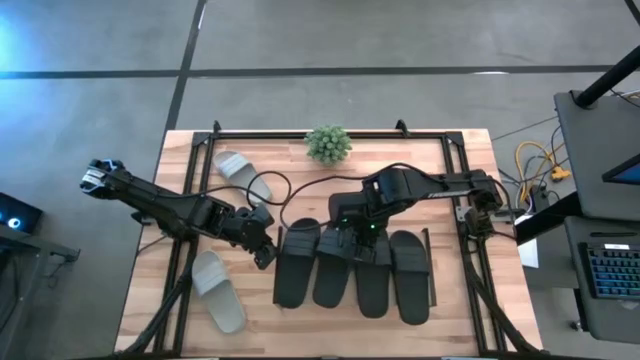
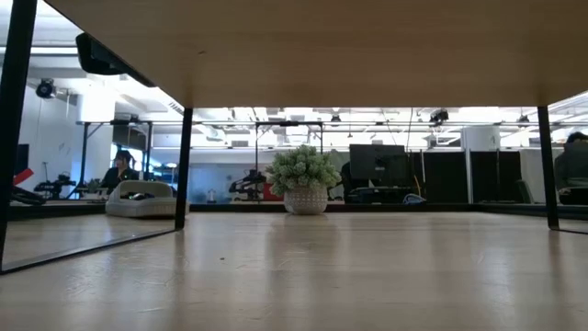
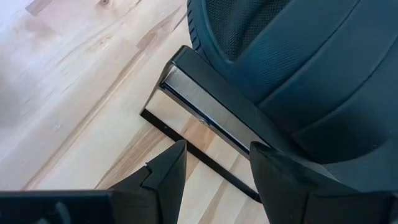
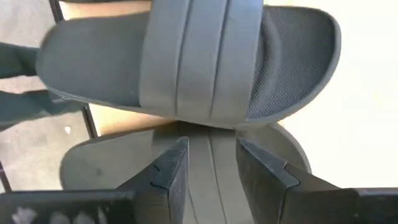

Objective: Pick and place slides into the shelf
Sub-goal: Adjust the black slippers on the shelf

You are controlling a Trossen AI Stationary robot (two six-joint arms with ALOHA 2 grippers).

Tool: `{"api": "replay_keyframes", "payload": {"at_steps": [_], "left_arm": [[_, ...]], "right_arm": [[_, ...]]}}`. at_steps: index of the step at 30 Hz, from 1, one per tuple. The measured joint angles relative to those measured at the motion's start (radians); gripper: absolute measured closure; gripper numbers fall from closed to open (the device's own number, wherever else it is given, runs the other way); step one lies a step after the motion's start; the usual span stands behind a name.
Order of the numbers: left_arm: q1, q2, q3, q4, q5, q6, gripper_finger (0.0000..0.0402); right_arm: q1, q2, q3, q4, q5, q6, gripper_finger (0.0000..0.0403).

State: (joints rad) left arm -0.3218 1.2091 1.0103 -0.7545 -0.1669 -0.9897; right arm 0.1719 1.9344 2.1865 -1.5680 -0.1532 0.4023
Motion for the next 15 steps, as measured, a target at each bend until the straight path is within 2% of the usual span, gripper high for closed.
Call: {"api": "replay_keyframes", "payload": {"at_steps": [5,11,15], "left_arm": [[0.000,0.000,0.000,-0.003,0.001,0.000,0.0239],[0.000,0.000,0.000,-0.005,0.002,0.000,0.0239],[0.000,0.000,0.000,-0.005,0.019,0.002,0.0239]], "right_arm": [[-0.003,-0.001,0.026,0.033,0.008,0.017,0.0278],[0.020,0.005,0.033,0.290,-0.011,0.087,0.0278],[0.051,0.047,0.032,0.383,-0.053,0.092,0.0278]]}}
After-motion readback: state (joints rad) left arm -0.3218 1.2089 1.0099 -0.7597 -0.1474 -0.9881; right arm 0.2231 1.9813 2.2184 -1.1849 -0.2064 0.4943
